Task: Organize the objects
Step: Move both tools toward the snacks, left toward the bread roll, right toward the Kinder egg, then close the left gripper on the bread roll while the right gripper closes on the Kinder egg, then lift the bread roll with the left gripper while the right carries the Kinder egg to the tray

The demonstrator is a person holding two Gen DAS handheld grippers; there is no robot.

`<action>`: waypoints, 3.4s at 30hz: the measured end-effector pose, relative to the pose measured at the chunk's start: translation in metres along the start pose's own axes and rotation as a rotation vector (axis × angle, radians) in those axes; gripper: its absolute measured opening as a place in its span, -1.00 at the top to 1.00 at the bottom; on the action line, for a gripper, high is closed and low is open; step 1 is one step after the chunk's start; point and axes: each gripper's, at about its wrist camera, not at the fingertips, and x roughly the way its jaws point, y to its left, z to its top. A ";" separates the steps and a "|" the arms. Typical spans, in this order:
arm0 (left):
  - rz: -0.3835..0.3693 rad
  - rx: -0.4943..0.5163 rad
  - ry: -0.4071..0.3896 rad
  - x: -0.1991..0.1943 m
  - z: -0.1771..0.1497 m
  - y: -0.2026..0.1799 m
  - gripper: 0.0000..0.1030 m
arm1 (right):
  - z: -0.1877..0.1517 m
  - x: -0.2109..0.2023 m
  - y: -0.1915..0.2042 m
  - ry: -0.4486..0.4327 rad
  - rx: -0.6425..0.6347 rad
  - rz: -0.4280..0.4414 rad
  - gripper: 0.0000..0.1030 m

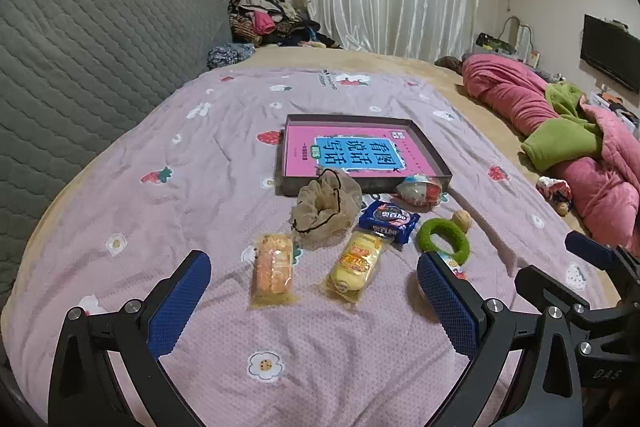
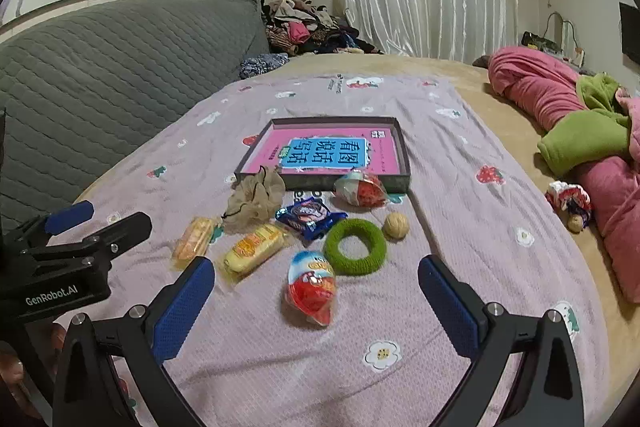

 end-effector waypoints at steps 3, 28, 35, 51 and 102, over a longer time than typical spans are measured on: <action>-0.001 0.000 0.002 0.001 0.001 0.001 -1.00 | 0.003 0.000 0.001 -0.001 0.005 0.001 -0.99; 0.016 -0.020 -0.012 0.007 0.022 0.025 -1.00 | 0.017 0.009 0.004 0.005 0.005 -0.014 -0.99; 0.006 -0.049 0.036 0.026 0.017 0.047 -1.00 | 0.010 0.031 0.013 0.062 0.015 0.011 -0.99; 0.022 -0.017 0.198 0.115 -0.012 0.041 -1.00 | -0.020 0.085 0.008 0.176 0.030 -0.068 -0.99; -0.052 -0.044 0.333 0.161 -0.028 0.036 0.21 | -0.036 0.109 0.011 0.203 0.036 -0.065 -0.04</action>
